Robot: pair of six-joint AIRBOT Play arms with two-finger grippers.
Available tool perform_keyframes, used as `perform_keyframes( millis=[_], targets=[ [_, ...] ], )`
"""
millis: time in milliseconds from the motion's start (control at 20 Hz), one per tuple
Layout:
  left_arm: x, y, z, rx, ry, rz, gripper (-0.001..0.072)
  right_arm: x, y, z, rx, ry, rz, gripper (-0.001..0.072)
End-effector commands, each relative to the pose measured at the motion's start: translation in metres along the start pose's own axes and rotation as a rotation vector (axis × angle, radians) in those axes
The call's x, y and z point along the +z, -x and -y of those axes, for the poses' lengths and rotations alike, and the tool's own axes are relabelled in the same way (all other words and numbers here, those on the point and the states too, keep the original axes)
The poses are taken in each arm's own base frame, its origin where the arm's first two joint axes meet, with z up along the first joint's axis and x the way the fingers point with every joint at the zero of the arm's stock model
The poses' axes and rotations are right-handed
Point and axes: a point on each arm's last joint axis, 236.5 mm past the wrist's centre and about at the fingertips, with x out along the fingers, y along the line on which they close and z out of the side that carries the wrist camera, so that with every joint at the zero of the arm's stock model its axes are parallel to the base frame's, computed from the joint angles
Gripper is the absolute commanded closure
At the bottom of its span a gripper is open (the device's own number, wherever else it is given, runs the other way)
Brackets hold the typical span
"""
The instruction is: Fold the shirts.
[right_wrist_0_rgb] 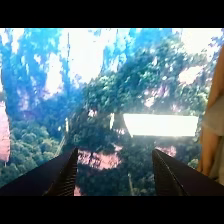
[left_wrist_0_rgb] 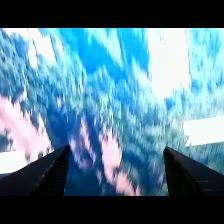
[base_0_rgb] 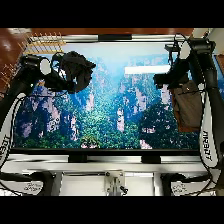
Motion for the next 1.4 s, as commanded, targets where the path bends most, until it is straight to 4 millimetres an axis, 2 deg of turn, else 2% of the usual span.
perform_keyframes(
  millis=[0, 150, 250, 400, 550, 900, 950, 1000, 1050, 1150, 1200, 1250, 1300, 1350],
  targets=[
    [0.074, -0.014, -0.003, -0.102, 0.163, 0.221, 0.0022, 0.017, -0.002, -0.002, 0.007, 0.038, 0.069, 0.0134],
    [0.119, -0.039, -0.024, -0.107, 0.213, 0.325, 0.0022, 0.030, -0.008, -0.020, 0.078, 0.063, 0.112, 0.0134],
    [0.128, -0.067, -0.032, -0.095, 0.210, 0.330, 0.0022, 0.031, -0.012, -0.025, 0.099, 0.062, 0.107, 0.0134],
    [0.127, -0.100, -0.051, -0.004, 0.108, 0.324, 0.0023, 0.026, -0.015, -0.032, 0.126, 0.061, 0.081, 0.0135],
    [0.112, -0.121, -0.073, 0.099, 0.047, 0.260, 0.0024, 0.026, -0.014, -0.035, 0.140, 0.059, 0.082, 0.0134],
    [0.108, -0.165, -0.074, 0.104, 0.034, 0.260, 0.0034, 0.025, -0.011, -0.054, 0.221, 0.051, 0.079, 0.0134],
    [0.110, -0.166, -0.073, 0.101, 0.048, 0.270, 0.0128, 0.025, -0.011, -0.053, 0.220, 0.050, 0.079, 0.0134],
    [0.112, -0.166, -0.073, 0.098, 0.059, 0.280, 0.0345, 0.025, -0.011, -0.053, 0.220, 0.051, 0.080, 0.0135],
    [0.114, -0.163, -0.074, 0.096, 0.082, 0.286, 0.0659, 0.026, -0.011, -0.053, 0.220, 0.050, 0.083, 0.0134],
    [0.117, -0.147, -0.075, 0.099, 0.110, 0.264, 0.0670, 0.026, -0.011, -0.053, 0.220, 0.047, 0.085, 0.0135],
    [0.122, -0.130, -0.073, 0.103, 0.109, 0.259, 0.0671, 0.027, -0.011, -0.051, 0.207, 0.048, 0.090, 0.0136],
    [0.133, -0.102, -0.070, 0.102, 0.100, 0.285, 0.0672, 0.028, -0.009, -0.042, 0.172, 0.059, 0.099, 0.0158],
    [0.152, -0.061, -0.060, 0.095, 0.067, 0.360, 0.0672, 0.030, -0.002, -0.027, 0.109, 0.069, 0.123, 0.0164],
    [0.171, -0.009, -0.045, 0.084, 0.020, 0.467, 0.0673, 0.032, 0.014, -0.012, 0.048, 0.073, 0.159, 0.0164]
  ],
)
